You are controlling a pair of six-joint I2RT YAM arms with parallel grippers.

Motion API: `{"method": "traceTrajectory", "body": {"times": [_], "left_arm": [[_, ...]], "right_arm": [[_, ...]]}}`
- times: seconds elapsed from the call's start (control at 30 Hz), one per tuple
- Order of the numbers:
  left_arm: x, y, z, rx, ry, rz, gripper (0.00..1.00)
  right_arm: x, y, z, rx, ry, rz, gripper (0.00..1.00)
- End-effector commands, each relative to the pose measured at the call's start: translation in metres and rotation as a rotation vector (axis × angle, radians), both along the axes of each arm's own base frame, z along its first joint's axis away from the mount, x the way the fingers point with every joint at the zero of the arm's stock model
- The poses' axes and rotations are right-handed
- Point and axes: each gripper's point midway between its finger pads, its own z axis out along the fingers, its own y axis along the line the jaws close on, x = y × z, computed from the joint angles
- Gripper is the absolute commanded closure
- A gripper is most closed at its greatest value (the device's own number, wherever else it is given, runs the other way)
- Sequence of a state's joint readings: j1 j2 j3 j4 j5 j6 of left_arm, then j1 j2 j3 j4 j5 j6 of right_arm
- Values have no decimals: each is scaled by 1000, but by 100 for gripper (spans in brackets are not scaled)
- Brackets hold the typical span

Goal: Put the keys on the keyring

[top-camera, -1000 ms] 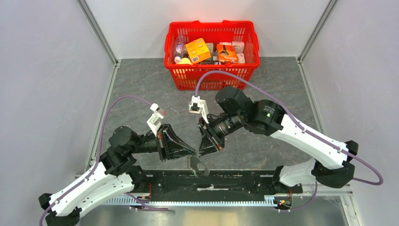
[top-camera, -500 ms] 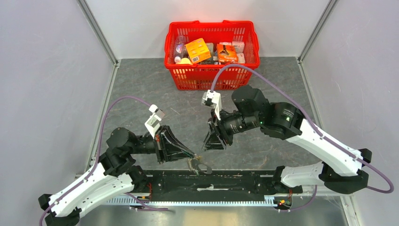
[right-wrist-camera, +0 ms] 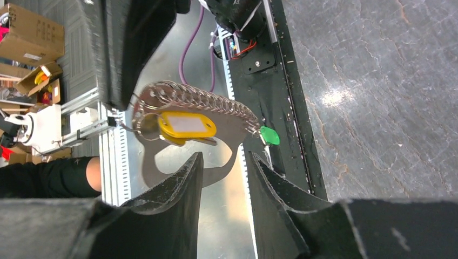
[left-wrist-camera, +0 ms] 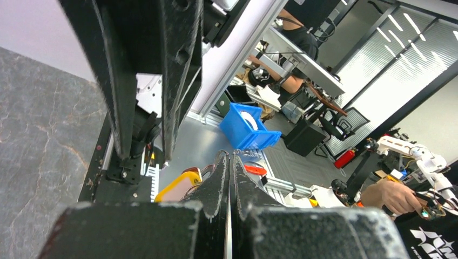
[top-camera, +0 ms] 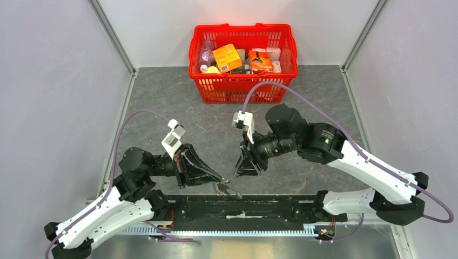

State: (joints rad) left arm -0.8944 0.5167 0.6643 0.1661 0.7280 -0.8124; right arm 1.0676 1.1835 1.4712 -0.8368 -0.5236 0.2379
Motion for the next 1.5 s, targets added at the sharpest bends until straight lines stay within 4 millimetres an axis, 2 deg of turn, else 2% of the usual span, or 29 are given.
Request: {"method": "traceTrajectory", "body": {"times": [0.0, 0.37, 0.5, 0.7, 0.77, 0.83, 1.07, 1.3, 1.47], "left_arm": [[-9, 4, 21, -77, -20, -44, 98], [-5, -2, 25, -65, -17, -47, 98], [0, -5, 26, -64, -7, -33, 98], [4, -8, 33, -87, 17, -25, 98], [4, -8, 35, -97, 20, -25, 98], [3, -7, 39, -109, 18, -25, 98], [5, -3, 46, -137, -7, 5, 98], [14, -5, 47, -139, -15, 54, 98], [21, -7, 47, -138, -16, 94, 98]], "right_arm": [[-5, 4, 16, 113, -76, 75, 57], [-14, -2, 38, 251, -155, 117, 55], [-11, -1, 36, 255, -181, 112, 55], [13, -5, 33, 234, -294, -2, 54], [27, -9, 27, 200, -338, -67, 55], [31, -14, 19, 178, -355, -92, 54], [20, -24, -2, 162, -335, -65, 53], [-4, -26, 4, 216, -292, -5, 48], [-14, -18, 8, 234, -282, 14, 46]]}}
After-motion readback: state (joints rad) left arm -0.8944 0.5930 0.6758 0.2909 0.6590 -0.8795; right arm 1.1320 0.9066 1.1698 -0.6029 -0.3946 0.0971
